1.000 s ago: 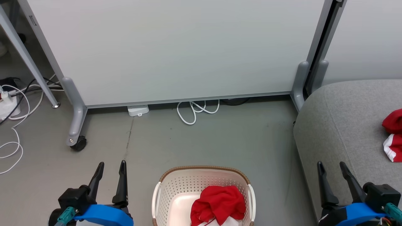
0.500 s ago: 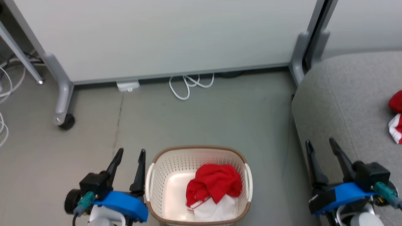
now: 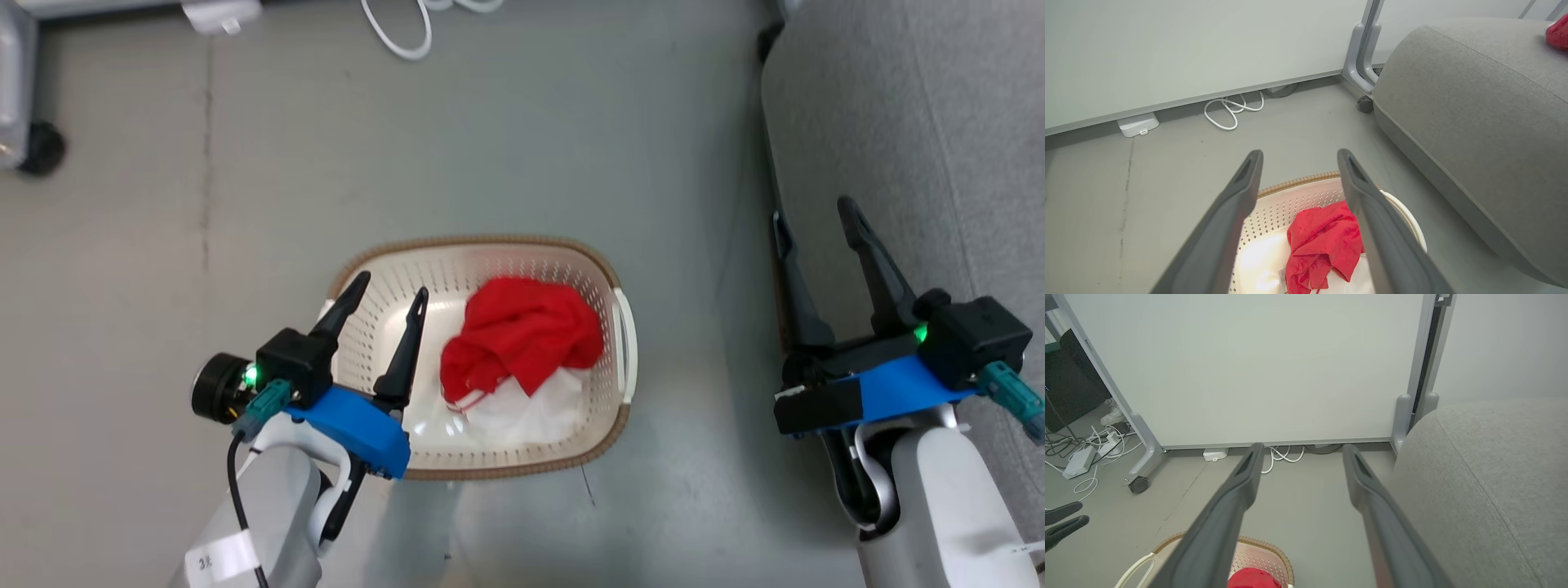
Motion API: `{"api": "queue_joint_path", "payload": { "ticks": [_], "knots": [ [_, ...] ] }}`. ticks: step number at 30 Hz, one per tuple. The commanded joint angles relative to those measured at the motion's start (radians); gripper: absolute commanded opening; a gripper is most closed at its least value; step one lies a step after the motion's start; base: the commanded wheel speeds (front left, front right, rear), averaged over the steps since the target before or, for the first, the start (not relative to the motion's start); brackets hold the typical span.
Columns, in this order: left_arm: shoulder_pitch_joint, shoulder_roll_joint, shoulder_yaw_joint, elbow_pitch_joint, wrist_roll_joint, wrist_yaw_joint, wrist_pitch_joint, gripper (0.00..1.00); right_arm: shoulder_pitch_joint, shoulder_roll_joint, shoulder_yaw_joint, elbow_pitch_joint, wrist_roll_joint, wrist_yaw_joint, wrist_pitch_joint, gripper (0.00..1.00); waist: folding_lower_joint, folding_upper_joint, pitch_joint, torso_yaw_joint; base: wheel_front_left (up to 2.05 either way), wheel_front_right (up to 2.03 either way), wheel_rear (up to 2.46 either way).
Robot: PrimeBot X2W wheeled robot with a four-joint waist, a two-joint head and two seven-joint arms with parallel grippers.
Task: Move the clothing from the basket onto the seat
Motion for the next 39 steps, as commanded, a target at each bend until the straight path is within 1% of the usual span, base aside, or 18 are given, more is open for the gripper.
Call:
{"api": "queue_joint_path", "payload": {
  "ticks": [1,10,17,20,24,27,31,35,39],
  "knots": [
    [-0.025,0.010,-0.006,0.007,-0.001,-0.002,-0.004,1.00,-0.022,0.001,0.005,-0.008,0.005,0.000,-0.006,1.00,-0.0004,0.0000,0.116,-0.050,0.00,0.00,0.00],
    [-0.168,0.064,-0.106,0.125,-0.023,-0.001,-0.005,1.00,-0.103,0.002,0.042,-0.020,0.034,0.000,-0.042,1.00,-0.0004,0.0000,0.308,-0.109,0.00,0.00,0.00],
    [-0.246,0.105,-0.213,0.209,0.004,-0.001,-0.005,1.00,-0.136,0.001,0.073,-0.017,0.063,0.000,-0.068,1.00,-0.0004,0.0000,0.398,-0.143,0.00,0.00,0.00],
    [-0.278,0.119,-0.242,0.252,0.015,-0.001,-0.004,1.00,-0.143,0.001,0.085,-0.012,0.075,0.000,-0.078,1.00,-0.0004,0.0000,0.423,-0.156,0.00,0.00,0.00],
    [-0.320,0.130,-0.251,0.311,0.031,0.000,-0.005,1.00,-0.152,0.001,0.101,0.000,0.095,0.000,-0.088,1.00,-0.0004,0.0000,0.449,-0.174,0.00,0.00,0.00],
    [-0.340,0.133,-0.245,0.352,0.042,0.017,-0.005,1.00,-0.154,0.001,0.116,0.010,0.114,0.000,-0.094,1.00,-0.0004,0.0000,0.465,-0.188,0.00,0.00,0.00],
    [-0.370,0.140,-0.238,0.384,0.048,0.022,-0.005,1.00,-0.162,0.001,0.145,0.022,0.129,0.000,-0.099,1.00,-0.0004,0.0000,0.490,-0.214,0.00,0.00,0.00],
    [-0.398,0.148,-0.232,0.404,0.057,0.040,-0.005,1.00,-0.166,0.001,0.165,0.034,0.145,0.000,-0.099,1.00,-0.0004,0.0000,0.508,-0.228,0.00,0.00,0.00],
    [-0.423,0.151,-0.240,0.415,0.065,0.034,-0.005,1.00,-0.174,0.001,0.173,0.026,0.159,0.000,-0.100,1.00,-0.0004,0.0000,0.521,-0.236,0.00,0.00,0.00]
  ]
}}
